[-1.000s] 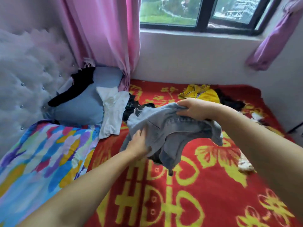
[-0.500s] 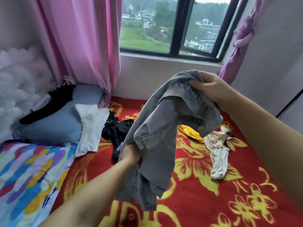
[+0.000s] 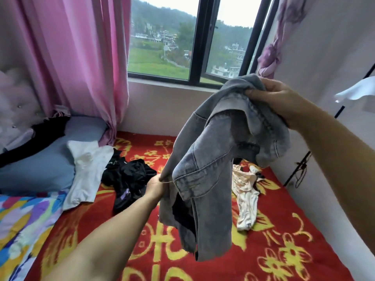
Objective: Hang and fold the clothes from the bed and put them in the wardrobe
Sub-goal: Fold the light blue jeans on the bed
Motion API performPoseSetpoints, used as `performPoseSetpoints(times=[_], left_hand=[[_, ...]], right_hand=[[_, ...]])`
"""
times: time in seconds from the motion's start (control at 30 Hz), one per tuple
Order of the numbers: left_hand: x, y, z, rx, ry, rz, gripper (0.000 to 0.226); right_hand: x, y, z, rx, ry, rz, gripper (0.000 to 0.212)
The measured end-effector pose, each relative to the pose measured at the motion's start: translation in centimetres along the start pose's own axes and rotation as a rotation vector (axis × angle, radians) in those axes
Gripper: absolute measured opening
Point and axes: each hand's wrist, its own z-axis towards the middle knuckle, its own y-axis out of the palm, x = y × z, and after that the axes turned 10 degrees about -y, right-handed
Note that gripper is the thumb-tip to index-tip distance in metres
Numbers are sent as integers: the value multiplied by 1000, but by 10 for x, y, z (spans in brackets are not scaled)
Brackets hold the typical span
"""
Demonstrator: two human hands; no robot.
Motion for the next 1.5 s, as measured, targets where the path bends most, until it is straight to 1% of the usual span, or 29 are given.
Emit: performPoseSetpoints(times=[0.03, 0.1, 0.13, 0.2, 0.27, 0.3, 0.37, 0.4, 0.43, 0.47, 0.5, 0.53, 0.57, 0.6, 0.67, 0.7, 0.8, 0.83, 0.9, 0.97, 1.0, 1.03, 1.13, 1.2, 1.23, 1.3, 1.4, 1.47, 1.5], left_hand=[[13, -8, 1, 68, 53, -1, 23], [44, -24, -1, 173, 192, 25, 22], [61, -30, -9, 178, 277, 39, 20], [100, -37, -25, 149, 471, 106, 19], [141, -38, -45, 105, 574, 201, 20], [159, -38, -54, 83, 607, 251, 20], [188, -40, -73, 67, 622, 328, 20], [200, -42, -81, 54, 617, 326, 19], [211, -44, -87, 39, 607, 309, 17], [219, -45, -94, 23, 599, 293, 16], [226, -46, -101, 0, 590, 283, 16], [232, -46, -107, -24, 587, 283, 16], [236, -44, -112, -41, 595, 289, 16], [239, -42, -118, -46, 612, 308, 17], [242, -38, -130, -57, 661, 377, 20], [242, -36, -133, -63, 679, 402, 21], [236, -44, -138, -58, 705, 389, 19], [235, -48, -138, -57, 709, 357, 20], [235, -57, -138, -45, 724, 274, 21], [236, -65, -141, -26, 745, 190, 18], [234, -70, -142, -58, 726, 151, 15], [230, -75, -143, -136, 683, 129, 15], [196, -94, -139, -484, 552, 200, 29], [161, -101, -129, -595, 472, 284, 37], [146, -102, -123, -583, 429, 334, 41], [122, -98, -110, -459, 383, 412, 40], [112, -89, -98, -211, 376, 298, 26], [116, -87, -97, -172, 400, 235, 20], [116, -89, -95, -225, 395, 198, 17]], right_hand=[[5, -13, -5, 18, 51, -45, 23], [24, -38, -18, -35, 203, -304, 25], [38, -46, -25, -127, 305, -485, 23], [71, -46, -38, -435, 514, -815, 20], [103, -25, -50, -707, 608, -1029, 25], [118, -13, -56, -758, 630, -1073, 29], [138, 7, -63, -759, 619, -1111, 28], [143, 12, -64, -728, 594, -1102, 25], [144, 16, -62, -641, 551, -1029, 28], [137, 19, -57, -517, 514, -873, 51], [127, 23, -48, -407, 481, -637, 82], [115, 28, -38, -330, 433, -374, 103], [100, 35, -27, -303, 361, -155, 113], [87, 44, -16, -313, 291, -28, 115], [69, 63, -2, -339, 187, 19, 101], [62, 73, 2, -320, 156, -4, 85], [57, 90, 8, -141, 57, -140, 19], [57, 93, 10, -78, 33, -149, 13], [54, 96, 18, 12, -6, -109, 25], [49, 100, 27, 91, -40, -103, 24], [48, 100, 33, 143, -51, -110, 22], [46, 100, 37, 205, -52, -91, 22], [37, 86, 49, 389, -50, 30, 25], [24, 76, 56, 459, -60, 108, 22], [17, 73, 59, 475, -73, 166, 21], [4, 70, 65, 487, -109, 254, 20], [-8, 66, 65, 474, -125, 295, 18], [-7, 61, 62, 491, -105, 321, 16], [-7, 59, 58, 508, -92, 329, 17]])
